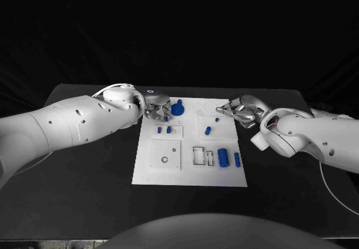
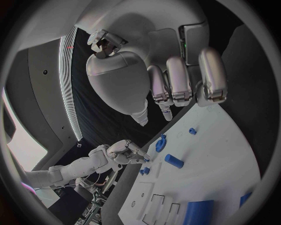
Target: Assemble the parts on the task board
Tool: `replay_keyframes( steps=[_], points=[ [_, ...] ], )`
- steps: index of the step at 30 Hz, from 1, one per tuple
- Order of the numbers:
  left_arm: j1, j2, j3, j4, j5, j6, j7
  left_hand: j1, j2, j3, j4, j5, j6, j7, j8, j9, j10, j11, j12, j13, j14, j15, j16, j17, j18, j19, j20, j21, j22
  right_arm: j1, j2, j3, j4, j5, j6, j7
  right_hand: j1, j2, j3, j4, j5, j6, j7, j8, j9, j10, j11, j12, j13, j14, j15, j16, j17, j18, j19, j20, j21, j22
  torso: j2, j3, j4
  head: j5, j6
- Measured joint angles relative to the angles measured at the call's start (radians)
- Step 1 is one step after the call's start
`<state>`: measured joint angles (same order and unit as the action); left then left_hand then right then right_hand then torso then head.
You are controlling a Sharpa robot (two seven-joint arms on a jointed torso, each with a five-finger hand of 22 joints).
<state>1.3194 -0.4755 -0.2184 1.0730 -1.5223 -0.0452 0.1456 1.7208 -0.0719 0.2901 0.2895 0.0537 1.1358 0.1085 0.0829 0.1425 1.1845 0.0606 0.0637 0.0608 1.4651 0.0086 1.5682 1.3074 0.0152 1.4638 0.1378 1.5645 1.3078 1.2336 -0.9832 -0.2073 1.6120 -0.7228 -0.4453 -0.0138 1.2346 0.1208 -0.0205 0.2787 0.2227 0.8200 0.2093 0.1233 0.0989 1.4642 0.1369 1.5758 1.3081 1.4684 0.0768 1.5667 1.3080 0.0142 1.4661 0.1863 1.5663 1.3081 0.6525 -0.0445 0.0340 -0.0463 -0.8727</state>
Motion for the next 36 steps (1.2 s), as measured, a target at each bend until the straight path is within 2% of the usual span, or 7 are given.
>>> replay_keyframes(
  steps=[11, 20, 22, 24, 28, 32, 36],
  points=[
    [-0.001, 0.009, 0.001, -0.01, -0.002, 0.018, -0.003, 0.0, 0.0, 0.005, 0.0, 0.0, -0.003, -0.003, -0.001, -0.002, -0.007, 0.0, 0.0, -0.001, 0.0, 0.0, 0.0, 0.0, 0.0, 0.0, 0.0, 0.0, 0.0, 0.0, 0.0, 0.0, 0.0, 0.0, 0.005, -0.002, 0.0, 0.0, 0.0, 0.0, 0.0, 0.0, 0.0, 0.0, 0.0, 0.0, 0.0, 0.0, 0.0, 0.0, 0.0, 0.0, 0.0, 0.0, 0.0, 0.0, 0.0, 0.0, 0.0, 0.0002, 0.0, 0.001, 0.0],
    [-0.004, 0.013, 0.001, -0.016, -0.002, 0.04, -0.012, -0.01, -0.01, 0.02, 0.0, 0.0, -0.042, -0.006, -0.015, -0.015, -0.072, 0.003, 0.0, 0.0, 0.0, 0.0, 0.0, 0.0, 0.0, 0.0, 0.0, 0.0, 0.0, 0.0, 0.001, 0.0, 0.0, 0.0, 0.009, -0.004, 0.0, 0.0, 0.0, 0.0, 0.0, 0.0, 0.0, 0.0, 0.0, 0.0, 0.0, 0.0, 0.0, 0.0, 0.0, 0.0, 0.0, 0.0, 0.0, 0.0, 0.0, 0.0, 0.0, 0.0, 0.0001, -0.001, 0.0],
    [-0.005, 0.013, 0.001, -0.016, -0.003, 0.045, -0.015, -0.008, -0.021, 0.021, -0.002, 0.0, -0.058, -0.007, -0.015, -0.019, -0.087, 0.004, 0.0, 0.0, 0.0, 0.0, 0.0, 0.0, 0.0, 0.0, 0.0, 0.0, 0.0, 0.0, 0.0, 0.0, 0.001, 0.0, 0.01, -0.004, 0.0, 0.0, 0.0, 0.0, 0.0, 0.0, 0.0, 0.0, 0.0, 0.0, 0.0, 0.0, 0.0, 0.0, 0.0, 0.0, 0.0, 0.0, 0.0, 0.0, 0.0, 0.0, 0.0, 0.0, 0.0002, -0.002, 0.0],
    [-0.005, 0.013, 0.0, -0.017, -0.003, 0.048, -0.018, -0.01, -0.034, 0.021, -0.002, 0.0, -0.078, -0.02, -0.016, -0.025, -0.098, 0.015, 0.0, 0.0, 0.001, 0.011, 0.0, 0.0, 0.0, 0.0, 0.0, 0.0, 0.0, 0.0, 0.0, 0.0, 0.001, 0.0, 0.01, -0.004, 0.0, 0.0, 0.0, 0.0, 0.0, 0.0, 0.0, 0.0, 0.0, 0.0, 0.0, 0.0, 0.0, 0.0, 0.0, 0.0, 0.0, 0.0, 0.0, 0.0, 0.0, 0.0, 0.0, 0.0, 0.0005, -0.002, 0.0],
    [-0.007, 0.012, -0.001, -0.019, -0.005, 0.054, -0.026, -0.029, -0.052, 0.021, -0.002, 0.0, -0.111, -0.035, -0.019, -0.035, -0.116, 0.013, 0.0, 0.0, 0.001, 0.013, 0.0, 0.0, 0.0, 0.0, 0.0, 0.0, 0.0, 0.0, 0.0, 0.0, 0.002, 0.0, 0.01, -0.005, 0.0, 0.0, 0.0, 0.0, 0.0, 0.0, 0.0, 0.0, 0.0, 0.0, 0.0, 0.0, 0.0, 0.0, 0.0, 0.0, 0.0, 0.0, 0.0, 0.0, 0.0, 0.0, 0.001, 0.0, 0.0008, -0.001, 0.0],
    [-0.007, 0.013, -0.001, -0.021, -0.007, 0.055, -0.035, -0.055, -0.078, 0.009, 0.001, 0.0, -0.137, -0.025, -0.019, -0.044, -0.125, 0.014, 0.0, 0.0, 0.001, 0.013, 0.0, 0.0, 0.0, 0.0, 0.0, 0.0, 0.0, 0.0, 0.0, 0.0, 0.002, 0.0, 0.011, -0.006, 0.0, 0.0, 0.0, 0.0, 0.0, 0.0, 0.0, 0.0, 0.0, 0.0, 0.0, 0.0, 0.0, 0.0, 0.0, 0.0, 0.0, 0.0, 0.0, 0.0, 0.0, 0.0, 0.0, -0.0006, 0.0012, 0.001, 0.0],
    [-0.008, 0.013, -0.001, -0.022, -0.009, 0.054, -0.04, -0.09, -0.091, -0.018, 0.0, 0.001, -0.193, -0.036, -0.019, -0.06, -0.136, 0.019, 0.0, 0.0, 0.001, 0.013, 0.0, 0.0, 0.0, 0.0, 0.0, 0.0, 0.0, 0.0, 0.0, 0.0, 0.002, 0.0, 0.013, -0.007, 0.0, 0.0, 0.0, 0.0, 0.0, 0.0, 0.0, 0.0, 0.0, 0.0, 0.0, 0.0, 0.0, 0.0, 0.0, 0.0, 0.0, 0.0, 0.0, 0.0, 0.0, 0.0, 0.0, -0.0006, 0.0008, 0.002, 0.0]
  ],
)
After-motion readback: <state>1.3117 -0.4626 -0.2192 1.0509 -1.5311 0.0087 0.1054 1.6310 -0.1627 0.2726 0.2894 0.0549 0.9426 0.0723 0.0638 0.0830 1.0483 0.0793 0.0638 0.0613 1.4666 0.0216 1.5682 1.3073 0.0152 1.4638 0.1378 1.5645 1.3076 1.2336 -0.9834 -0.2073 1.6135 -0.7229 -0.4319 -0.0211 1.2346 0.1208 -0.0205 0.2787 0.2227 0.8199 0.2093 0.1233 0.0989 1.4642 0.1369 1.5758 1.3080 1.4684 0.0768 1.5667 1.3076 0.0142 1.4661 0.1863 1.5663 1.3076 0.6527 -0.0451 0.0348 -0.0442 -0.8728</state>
